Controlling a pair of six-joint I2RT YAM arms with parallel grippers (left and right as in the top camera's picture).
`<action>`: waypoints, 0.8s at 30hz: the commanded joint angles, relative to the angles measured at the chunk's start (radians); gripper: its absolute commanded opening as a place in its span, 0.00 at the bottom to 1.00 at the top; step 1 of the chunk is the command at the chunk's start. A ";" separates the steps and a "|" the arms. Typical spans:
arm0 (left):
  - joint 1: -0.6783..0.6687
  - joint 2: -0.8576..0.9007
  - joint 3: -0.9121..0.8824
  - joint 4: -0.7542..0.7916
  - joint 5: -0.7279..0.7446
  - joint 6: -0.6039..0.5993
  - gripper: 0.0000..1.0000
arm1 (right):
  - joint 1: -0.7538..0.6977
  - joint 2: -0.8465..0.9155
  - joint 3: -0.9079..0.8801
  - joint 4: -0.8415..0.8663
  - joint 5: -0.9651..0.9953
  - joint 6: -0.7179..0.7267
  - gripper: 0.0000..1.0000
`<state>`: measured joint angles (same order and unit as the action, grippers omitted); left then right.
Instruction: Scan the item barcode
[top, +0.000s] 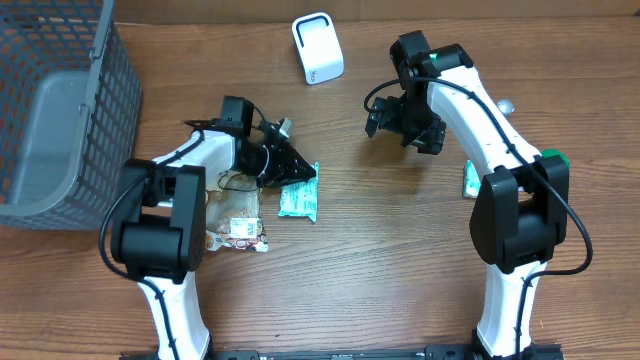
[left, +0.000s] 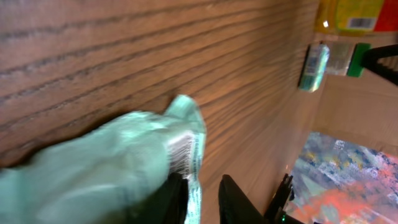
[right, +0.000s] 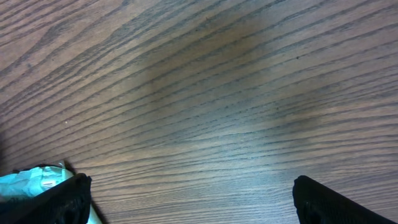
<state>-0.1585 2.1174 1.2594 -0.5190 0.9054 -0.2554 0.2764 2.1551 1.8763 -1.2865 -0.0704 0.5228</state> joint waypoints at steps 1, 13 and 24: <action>-0.008 0.044 0.010 -0.004 -0.040 0.020 0.20 | -0.003 -0.018 0.001 0.002 0.009 0.000 1.00; -0.003 -0.060 0.068 -0.050 -0.011 0.023 0.15 | -0.003 -0.018 0.001 0.002 0.009 0.000 1.00; -0.014 -0.343 0.093 -0.261 -0.285 -0.049 0.19 | -0.003 -0.018 0.001 0.002 0.009 0.000 1.00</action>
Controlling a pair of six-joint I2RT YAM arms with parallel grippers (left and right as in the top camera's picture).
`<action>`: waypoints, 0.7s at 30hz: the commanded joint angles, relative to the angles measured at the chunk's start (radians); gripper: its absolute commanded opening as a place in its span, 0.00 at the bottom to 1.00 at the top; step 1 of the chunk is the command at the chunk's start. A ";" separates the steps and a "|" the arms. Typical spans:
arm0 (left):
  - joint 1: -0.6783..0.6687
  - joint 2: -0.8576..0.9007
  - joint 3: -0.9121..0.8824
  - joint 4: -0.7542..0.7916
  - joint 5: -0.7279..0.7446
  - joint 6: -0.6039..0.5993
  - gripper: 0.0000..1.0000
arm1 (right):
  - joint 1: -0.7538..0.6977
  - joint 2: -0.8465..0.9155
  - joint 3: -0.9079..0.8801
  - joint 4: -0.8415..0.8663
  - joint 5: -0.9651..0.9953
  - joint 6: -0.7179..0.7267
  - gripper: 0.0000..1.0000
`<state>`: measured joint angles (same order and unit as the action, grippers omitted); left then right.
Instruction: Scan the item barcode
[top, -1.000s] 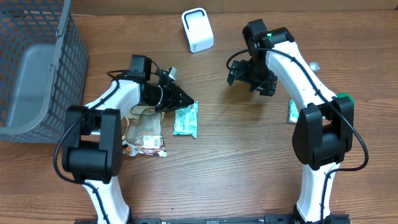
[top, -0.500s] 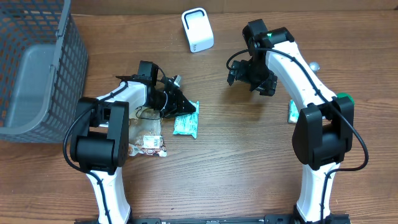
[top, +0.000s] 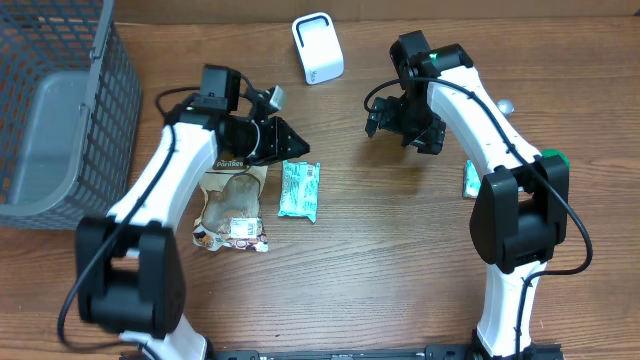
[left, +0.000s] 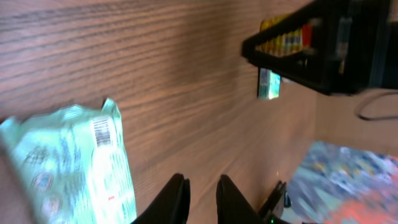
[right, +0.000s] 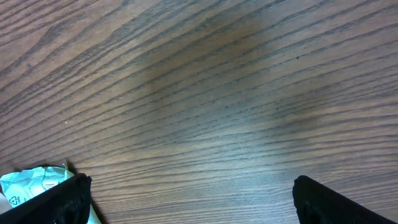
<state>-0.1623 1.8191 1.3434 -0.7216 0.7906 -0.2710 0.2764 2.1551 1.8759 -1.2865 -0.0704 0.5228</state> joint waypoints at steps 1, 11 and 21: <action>-0.016 -0.048 0.009 -0.090 -0.205 -0.033 0.19 | -0.003 -0.018 0.002 0.002 0.009 0.000 1.00; -0.177 -0.037 -0.015 -0.159 -0.362 -0.042 0.15 | -0.003 -0.018 0.002 0.002 0.009 0.000 1.00; -0.397 0.042 -0.015 -0.095 -0.541 -0.160 0.10 | -0.003 -0.018 0.002 0.002 0.009 0.000 1.00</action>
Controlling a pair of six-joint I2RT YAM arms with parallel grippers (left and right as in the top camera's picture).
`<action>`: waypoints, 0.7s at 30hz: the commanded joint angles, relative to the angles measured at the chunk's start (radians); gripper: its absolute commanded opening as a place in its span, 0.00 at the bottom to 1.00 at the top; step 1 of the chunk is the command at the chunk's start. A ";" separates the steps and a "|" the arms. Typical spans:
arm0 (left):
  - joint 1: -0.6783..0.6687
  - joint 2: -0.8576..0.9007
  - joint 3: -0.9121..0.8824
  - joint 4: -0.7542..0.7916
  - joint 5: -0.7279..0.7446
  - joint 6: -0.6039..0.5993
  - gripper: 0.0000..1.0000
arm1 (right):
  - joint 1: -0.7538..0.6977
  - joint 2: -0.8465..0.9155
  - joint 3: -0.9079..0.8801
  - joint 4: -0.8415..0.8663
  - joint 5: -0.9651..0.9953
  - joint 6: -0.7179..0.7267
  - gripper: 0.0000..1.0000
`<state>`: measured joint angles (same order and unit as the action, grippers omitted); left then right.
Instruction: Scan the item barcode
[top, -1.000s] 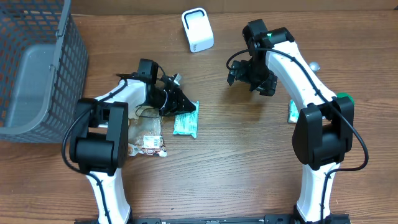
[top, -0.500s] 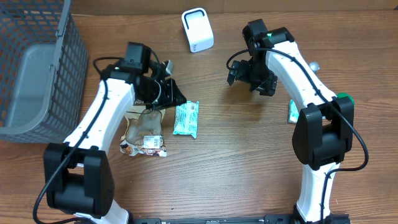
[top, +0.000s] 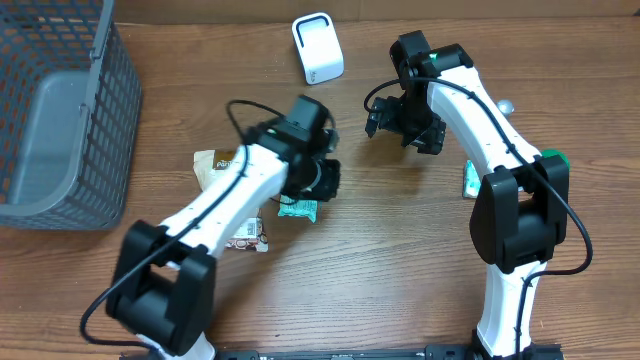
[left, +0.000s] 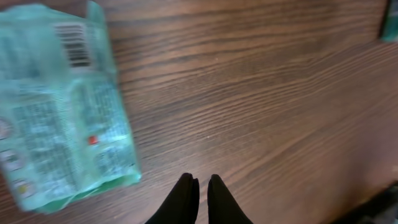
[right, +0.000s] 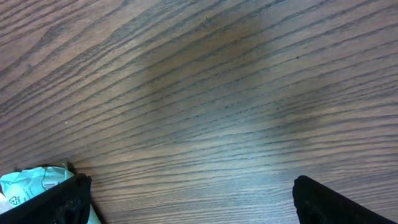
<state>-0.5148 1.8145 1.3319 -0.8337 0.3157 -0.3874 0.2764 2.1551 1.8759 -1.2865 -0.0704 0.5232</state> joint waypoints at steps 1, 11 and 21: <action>-0.058 0.057 -0.004 0.024 -0.065 -0.044 0.09 | -0.003 -0.018 0.002 0.002 0.009 0.000 1.00; -0.127 0.208 -0.004 0.042 -0.069 -0.043 0.06 | -0.003 -0.018 0.002 0.002 0.009 -0.001 1.00; -0.124 0.218 -0.003 -0.021 -0.249 -0.039 0.07 | -0.003 -0.018 0.002 0.002 0.009 0.000 1.00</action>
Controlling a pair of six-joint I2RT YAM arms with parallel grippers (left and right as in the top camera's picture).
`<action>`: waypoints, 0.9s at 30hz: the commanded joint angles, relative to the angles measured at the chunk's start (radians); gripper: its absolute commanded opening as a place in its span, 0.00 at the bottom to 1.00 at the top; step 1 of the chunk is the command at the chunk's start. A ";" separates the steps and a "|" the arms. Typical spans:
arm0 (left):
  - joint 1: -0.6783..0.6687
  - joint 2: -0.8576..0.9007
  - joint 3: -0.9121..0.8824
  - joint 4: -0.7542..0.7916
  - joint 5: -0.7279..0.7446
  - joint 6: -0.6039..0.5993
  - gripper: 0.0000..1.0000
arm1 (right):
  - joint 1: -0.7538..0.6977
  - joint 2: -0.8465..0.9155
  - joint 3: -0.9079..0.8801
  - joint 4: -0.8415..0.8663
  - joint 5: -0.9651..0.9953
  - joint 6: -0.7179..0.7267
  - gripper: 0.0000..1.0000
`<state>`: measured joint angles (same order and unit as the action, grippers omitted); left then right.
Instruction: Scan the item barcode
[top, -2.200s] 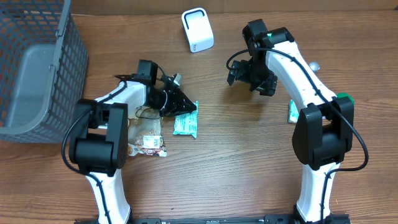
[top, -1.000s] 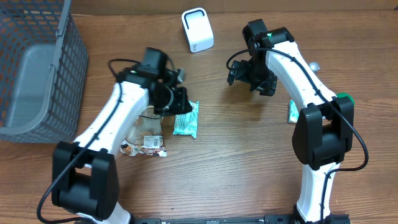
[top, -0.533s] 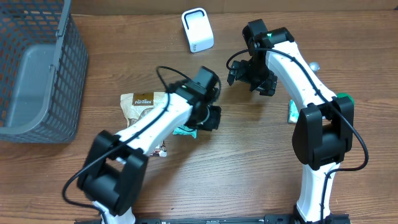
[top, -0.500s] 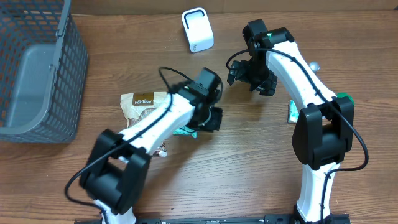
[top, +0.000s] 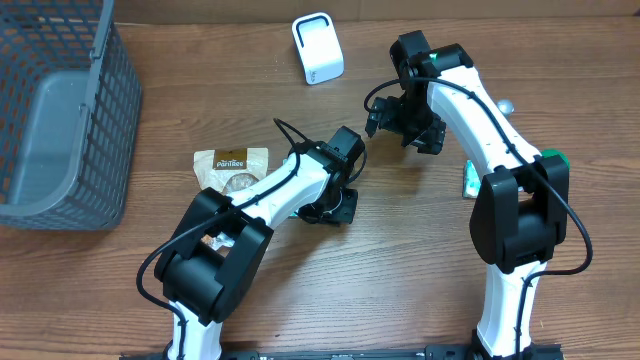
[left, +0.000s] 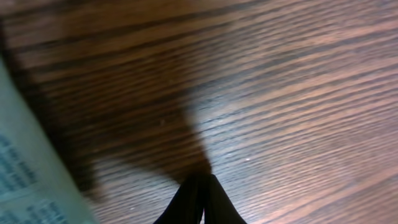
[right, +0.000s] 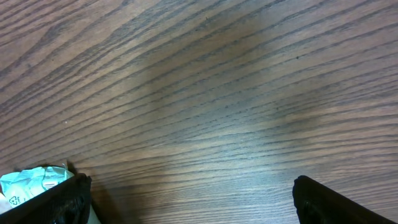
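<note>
In the left wrist view my left gripper (left: 200, 186) is shut with nothing in it, its tips down at the wooden table. The pale green packet (left: 25, 186) shows only as a blurred edge just left of them. Overhead, the left gripper (top: 335, 208) and forearm cover the packet. The white scanner (top: 318, 48) stands at the back of the table. My right gripper (top: 402, 125) hovers open to the right of the scanner. In its own view the right gripper (right: 193, 199) has wide-spread fingers, and a corner of the green packet (right: 31, 183) shows by the left finger.
A grey wire basket (top: 60, 110) stands at the far left. A brown snack pouch (top: 232, 168) lies left of my left arm. Another small green item (top: 468, 180) lies by the right arm's base. The table's back edge runs just behind the scanner.
My left gripper has moved from above the packet's right part down to the table just right of it. Its fingers, then a slit apart, are now together. The right arm has not moved.
First my left gripper was at the green packet's upper corner, fingers around its edge. Then it was back at the upper left, free of the packet, which lay flat with its barcode up. Then it hung over the packet, and now sits shut at the table beside it.
</note>
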<state>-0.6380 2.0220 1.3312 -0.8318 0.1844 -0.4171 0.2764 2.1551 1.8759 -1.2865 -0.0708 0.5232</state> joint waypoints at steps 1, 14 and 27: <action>-0.001 0.011 -0.002 -0.030 -0.132 -0.010 0.07 | -0.003 -0.018 0.002 0.002 0.009 0.000 1.00; 0.044 0.011 0.030 -0.123 -0.195 0.036 0.07 | -0.003 -0.018 0.002 0.002 0.009 0.000 1.00; 0.073 0.011 0.282 -0.352 -0.244 0.093 0.07 | -0.003 -0.018 0.002 0.002 0.009 0.000 1.00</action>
<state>-0.5735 2.0239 1.5265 -1.1511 -0.0383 -0.3798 0.2764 2.1551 1.8763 -1.2865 -0.0704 0.5228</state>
